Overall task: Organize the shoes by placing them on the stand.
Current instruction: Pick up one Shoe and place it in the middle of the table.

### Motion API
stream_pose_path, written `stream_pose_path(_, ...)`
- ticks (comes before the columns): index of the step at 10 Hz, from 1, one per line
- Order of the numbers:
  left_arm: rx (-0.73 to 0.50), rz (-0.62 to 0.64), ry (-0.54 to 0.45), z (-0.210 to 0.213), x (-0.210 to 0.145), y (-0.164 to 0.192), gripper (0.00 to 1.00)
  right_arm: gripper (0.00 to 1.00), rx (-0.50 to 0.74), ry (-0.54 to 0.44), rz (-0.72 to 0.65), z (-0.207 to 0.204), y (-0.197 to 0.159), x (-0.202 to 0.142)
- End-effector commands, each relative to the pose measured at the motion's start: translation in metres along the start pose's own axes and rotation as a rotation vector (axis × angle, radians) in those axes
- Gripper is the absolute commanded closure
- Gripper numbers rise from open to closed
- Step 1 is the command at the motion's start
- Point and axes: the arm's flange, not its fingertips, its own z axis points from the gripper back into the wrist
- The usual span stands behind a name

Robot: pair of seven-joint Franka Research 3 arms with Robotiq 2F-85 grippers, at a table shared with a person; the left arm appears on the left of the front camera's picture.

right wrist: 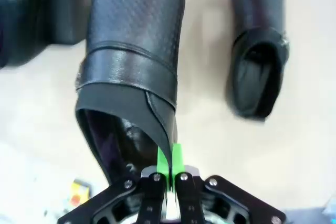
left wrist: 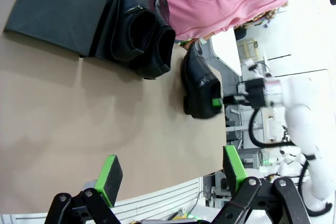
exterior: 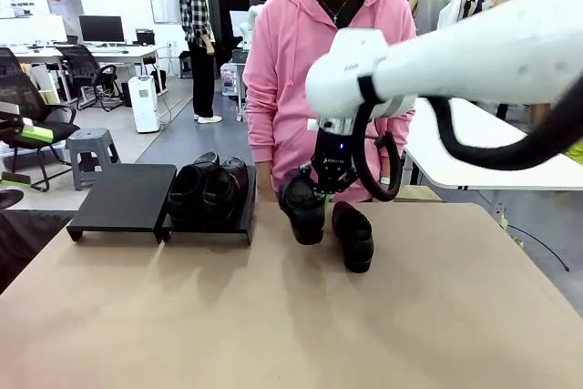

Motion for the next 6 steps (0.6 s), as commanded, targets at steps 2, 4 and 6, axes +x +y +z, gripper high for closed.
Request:
stream_pose_path(2,-0.021,-0.006,-0.003,0.0,0.0,0.0,0.0,1.0,0.23,-0.016,0.056,0.032,-0.019,-0.108)
stream_pose_path(4,-0.021,-0.006,-0.003,0.0,0.0,0.0,0.0,1.0,0.294,-0.224,-0.066,0.02,-0.028,-0.157)
stream_pose_path(6,-0.021,-0.006,-0.003,0.0,0.0,0.0,0.0,1.0,0.246,-0.403,-0.237,0.008,-0.038,-0.158)
